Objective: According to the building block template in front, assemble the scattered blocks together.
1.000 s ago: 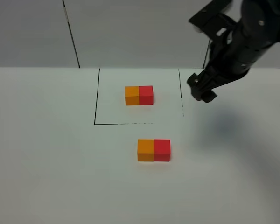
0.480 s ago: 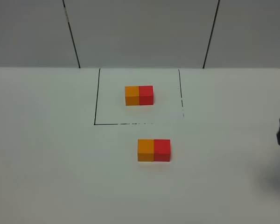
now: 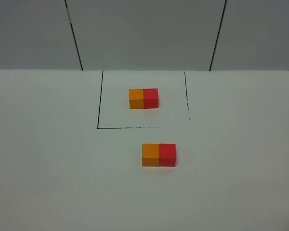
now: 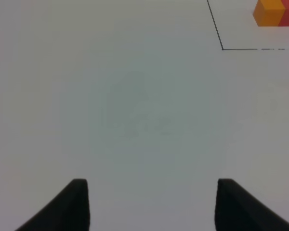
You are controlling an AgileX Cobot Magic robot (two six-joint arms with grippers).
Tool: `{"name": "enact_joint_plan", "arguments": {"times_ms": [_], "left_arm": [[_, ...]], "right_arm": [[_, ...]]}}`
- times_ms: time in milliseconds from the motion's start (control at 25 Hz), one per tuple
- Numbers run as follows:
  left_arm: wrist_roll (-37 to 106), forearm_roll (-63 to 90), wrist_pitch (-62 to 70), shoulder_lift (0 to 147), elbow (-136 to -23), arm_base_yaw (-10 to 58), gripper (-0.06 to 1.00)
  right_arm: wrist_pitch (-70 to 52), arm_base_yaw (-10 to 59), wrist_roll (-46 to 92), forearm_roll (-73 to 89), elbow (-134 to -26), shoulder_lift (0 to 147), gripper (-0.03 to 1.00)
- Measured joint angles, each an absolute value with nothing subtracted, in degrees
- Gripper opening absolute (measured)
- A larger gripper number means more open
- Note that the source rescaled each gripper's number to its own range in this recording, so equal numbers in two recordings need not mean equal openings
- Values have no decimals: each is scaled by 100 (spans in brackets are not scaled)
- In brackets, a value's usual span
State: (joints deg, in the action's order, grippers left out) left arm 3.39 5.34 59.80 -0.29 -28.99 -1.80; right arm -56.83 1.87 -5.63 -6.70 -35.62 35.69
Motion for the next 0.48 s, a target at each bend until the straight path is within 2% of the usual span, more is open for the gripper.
{"name": "enact_joint_plan", "arguments": {"times_ms": [280, 480], "left_arm": [[339, 534, 5980, -29, -2899, -180, 24], [339, 534, 5980, -29, -2899, -180, 24]], "right_arm": [[-5967, 185, -729, -485, -3501, 2220, 100], [-6012, 185, -734, -355, -3082, 1705, 100]]}}
